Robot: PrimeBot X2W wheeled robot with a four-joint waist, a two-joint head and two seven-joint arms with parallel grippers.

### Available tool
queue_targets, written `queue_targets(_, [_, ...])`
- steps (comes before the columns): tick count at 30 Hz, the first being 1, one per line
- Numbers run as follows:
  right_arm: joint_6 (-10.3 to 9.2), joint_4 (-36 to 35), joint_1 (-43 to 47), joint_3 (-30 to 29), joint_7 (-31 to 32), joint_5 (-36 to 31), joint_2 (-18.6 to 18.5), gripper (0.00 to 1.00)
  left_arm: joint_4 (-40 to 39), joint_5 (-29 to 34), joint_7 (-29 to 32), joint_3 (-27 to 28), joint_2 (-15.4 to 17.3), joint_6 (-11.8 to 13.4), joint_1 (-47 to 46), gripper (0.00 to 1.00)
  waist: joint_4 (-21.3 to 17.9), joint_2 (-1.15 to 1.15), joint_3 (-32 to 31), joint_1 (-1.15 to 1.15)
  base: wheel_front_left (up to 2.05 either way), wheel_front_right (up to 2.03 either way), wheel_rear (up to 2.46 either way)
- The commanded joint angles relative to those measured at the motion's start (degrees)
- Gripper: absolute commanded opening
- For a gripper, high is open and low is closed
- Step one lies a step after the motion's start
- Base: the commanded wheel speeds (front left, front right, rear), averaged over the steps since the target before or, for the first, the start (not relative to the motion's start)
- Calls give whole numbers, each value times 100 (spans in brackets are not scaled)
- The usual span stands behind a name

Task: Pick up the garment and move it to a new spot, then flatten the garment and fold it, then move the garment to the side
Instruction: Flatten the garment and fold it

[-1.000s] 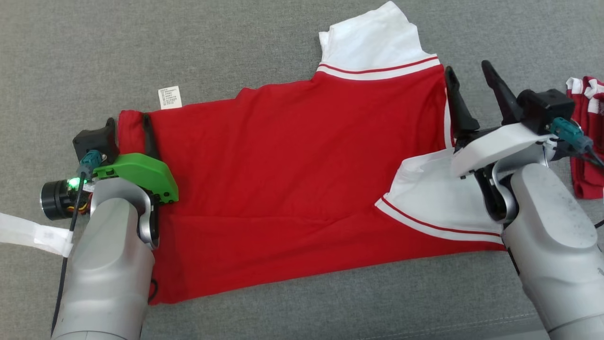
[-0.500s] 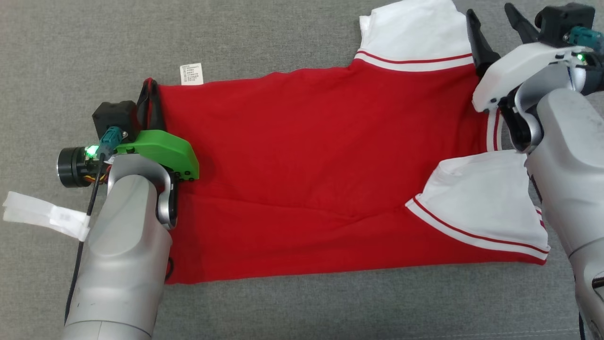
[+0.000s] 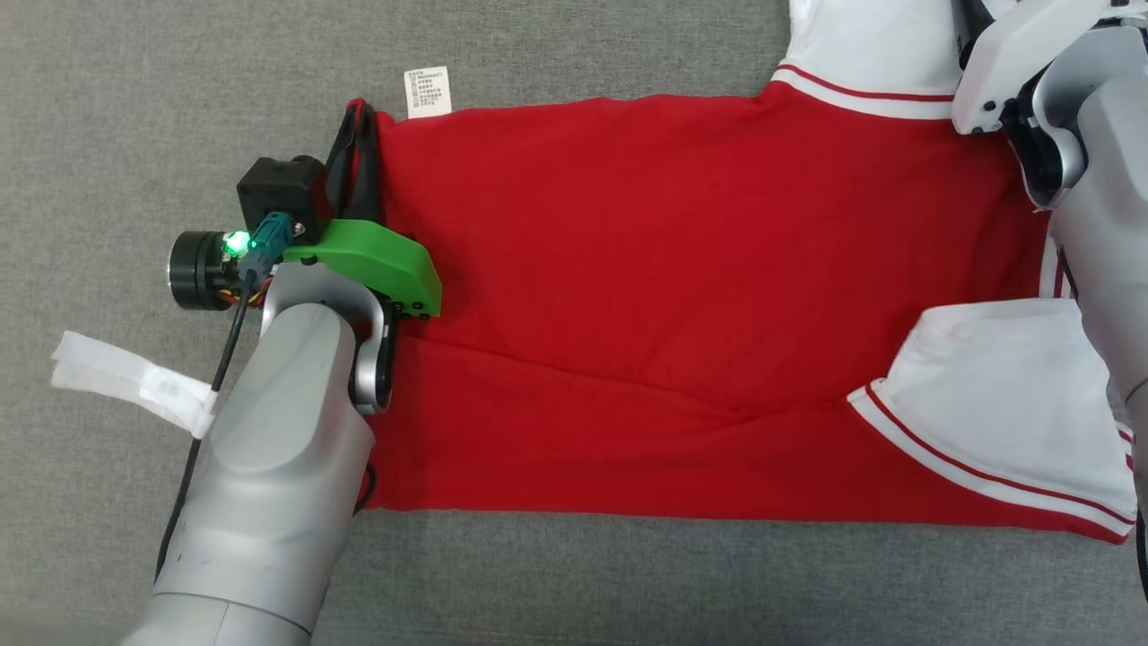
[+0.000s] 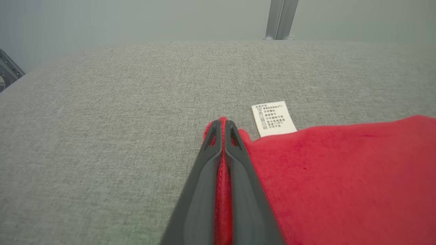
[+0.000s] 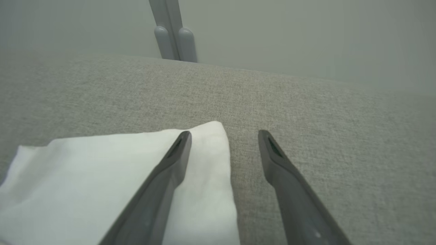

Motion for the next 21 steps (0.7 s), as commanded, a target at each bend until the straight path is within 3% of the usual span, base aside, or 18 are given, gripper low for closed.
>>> queue_targets(1, [-9, 94, -103, 59, 34, -50, -18, 100, -51, -95, 5, -79, 11, 67, -116, 0, 129, 0, 122, -1, 0, 0, 0])
queue_targets(2, [-9, 163, -138, 112, 81, -53, -12, 100, -75, -160, 5, -148, 10, 91, -121, 0, 151, 0, 136, -1, 0, 0, 0])
queue_targets(3, [-9, 204, -170, 139, 100, -34, -9, 94, -96, -178, 5, -194, 10, 123, -125, 0, 162, 0, 144, -1, 0, 0, 0])
queue_targets(4, [-9, 262, -207, 185, 137, -26, -9, 50, -120, -220, 5, -241, 10, 155, -136, 0, 172, 0, 153, -1, 0, 0, 0])
queue_targets(5, [-9, 308, -222, 217, 154, -24, -13, 14, -138, -261, 5, -267, 10, 182, -141, 0, 176, 0, 158, -1, 0, 0, 0])
queue_targets(6, [-9, 353, -229, 238, 139, 2, -26, 0, -156, -292, 5, -296, 10, 214, -141, 0, 179, 0, 161, -1, 0, 0, 0])
queue_targets(16, [-10, 473, -483, 139, -841, -43, -241, 0, -574, -133, 5, 3, 17, 361, -105, 0, 132, 0, 64, -1, 0, 0, 0])
queue_targets(21, [-10, 325, -413, -37, -1077, -51, -179, 0, -625, 14, 5, 217, 19, 279, 75, 0, 37, 0, -104, -1, 0, 0, 0])
